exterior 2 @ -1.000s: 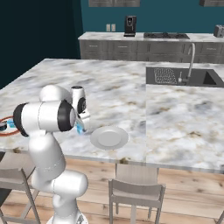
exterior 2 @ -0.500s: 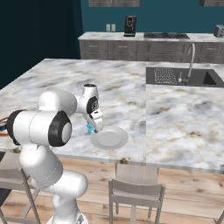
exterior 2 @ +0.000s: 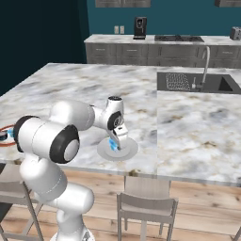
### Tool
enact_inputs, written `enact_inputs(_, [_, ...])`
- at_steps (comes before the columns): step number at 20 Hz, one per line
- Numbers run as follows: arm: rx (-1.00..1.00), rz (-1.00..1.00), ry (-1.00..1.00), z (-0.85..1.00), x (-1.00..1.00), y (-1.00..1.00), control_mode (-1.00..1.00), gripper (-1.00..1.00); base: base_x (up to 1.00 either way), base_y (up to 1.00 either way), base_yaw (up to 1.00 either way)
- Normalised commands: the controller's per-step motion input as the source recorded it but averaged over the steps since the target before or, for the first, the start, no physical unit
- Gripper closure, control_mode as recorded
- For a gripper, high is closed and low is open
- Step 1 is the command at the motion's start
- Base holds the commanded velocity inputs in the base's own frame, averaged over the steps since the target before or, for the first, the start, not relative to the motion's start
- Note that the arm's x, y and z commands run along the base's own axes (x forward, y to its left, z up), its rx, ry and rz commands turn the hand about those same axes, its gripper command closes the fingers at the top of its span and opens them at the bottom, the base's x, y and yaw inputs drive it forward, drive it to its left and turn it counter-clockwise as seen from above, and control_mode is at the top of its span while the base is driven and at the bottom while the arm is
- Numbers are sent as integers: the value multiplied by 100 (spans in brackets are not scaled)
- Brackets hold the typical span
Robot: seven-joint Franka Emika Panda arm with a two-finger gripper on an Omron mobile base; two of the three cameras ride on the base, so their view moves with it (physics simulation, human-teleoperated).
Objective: Place two yogurt containers on each plate.
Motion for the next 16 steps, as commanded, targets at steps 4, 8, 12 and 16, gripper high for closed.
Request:
enact_inputs(4, [0,-4,-1,-23,4,-25,-100,100,0,0,0])
enact_inputs(8, [0,-3,-3,-17,6,-7,-100,100,0,0,0])
enact_inputs(12, [0,-1,-2,-21,3,0,-100,100,0,0,0])
enact_inputs(16, [0,0,-1,-21,0,0,-100,-100,0,0,0])
